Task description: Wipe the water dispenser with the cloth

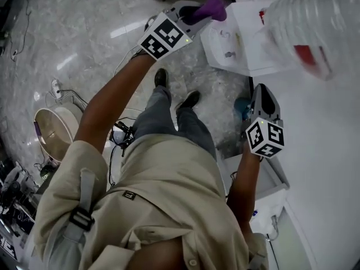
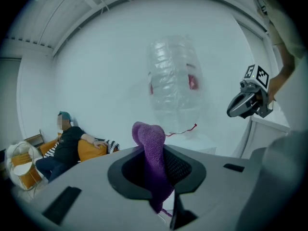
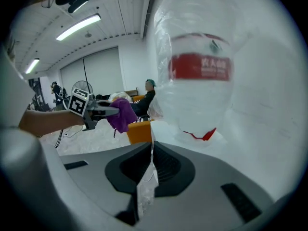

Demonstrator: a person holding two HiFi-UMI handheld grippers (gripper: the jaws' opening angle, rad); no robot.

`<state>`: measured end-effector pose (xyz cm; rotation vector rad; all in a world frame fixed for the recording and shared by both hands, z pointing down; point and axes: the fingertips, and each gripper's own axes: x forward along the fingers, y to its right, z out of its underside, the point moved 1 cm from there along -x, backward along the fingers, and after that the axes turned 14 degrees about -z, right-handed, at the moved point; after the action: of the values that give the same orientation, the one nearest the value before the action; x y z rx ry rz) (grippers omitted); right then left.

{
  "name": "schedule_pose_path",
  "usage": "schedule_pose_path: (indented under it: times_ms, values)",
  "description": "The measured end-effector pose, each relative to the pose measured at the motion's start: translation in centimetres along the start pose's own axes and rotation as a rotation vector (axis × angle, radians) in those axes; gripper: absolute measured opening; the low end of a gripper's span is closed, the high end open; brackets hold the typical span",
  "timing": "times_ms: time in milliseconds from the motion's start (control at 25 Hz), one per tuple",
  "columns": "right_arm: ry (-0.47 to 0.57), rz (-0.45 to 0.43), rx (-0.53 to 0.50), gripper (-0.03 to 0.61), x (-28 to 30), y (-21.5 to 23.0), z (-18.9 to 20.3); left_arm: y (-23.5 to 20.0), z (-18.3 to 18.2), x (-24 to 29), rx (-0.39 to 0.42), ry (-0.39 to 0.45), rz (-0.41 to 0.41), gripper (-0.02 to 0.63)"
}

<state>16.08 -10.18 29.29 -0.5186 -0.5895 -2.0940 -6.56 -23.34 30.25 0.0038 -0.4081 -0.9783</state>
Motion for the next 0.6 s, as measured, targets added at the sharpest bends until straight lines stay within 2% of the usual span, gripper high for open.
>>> schedule_pose_path:
  times_ms: [200, 400, 480, 600]
  values:
    - [0.075, -0.066, -0.071, 0.028, -0.6, -2.6, -4.5, -2.3, -3.7, -6.0, 0.004, 0.077, -0.045, 0.083]
    - [0.174, -0.158, -0.195, 0.023, -2.4, -6.3, -9.4, -3.8, -8.6, -12.7, -0.02, 0.178, -0.097, 0.083]
    - [0.207, -0.186, -0.211, 0.021, -3.5, -7.4, -11.1, -3.8, -10.4, -15.5, -0.053, 0.194, -0.116, 0.083]
    - [0.252, -0.208, -0.215, 0.021, -5.1, -8.2, -13.0, -3.5, -12.1, -18.6, -0.056, 0.193, -0.144, 0.083]
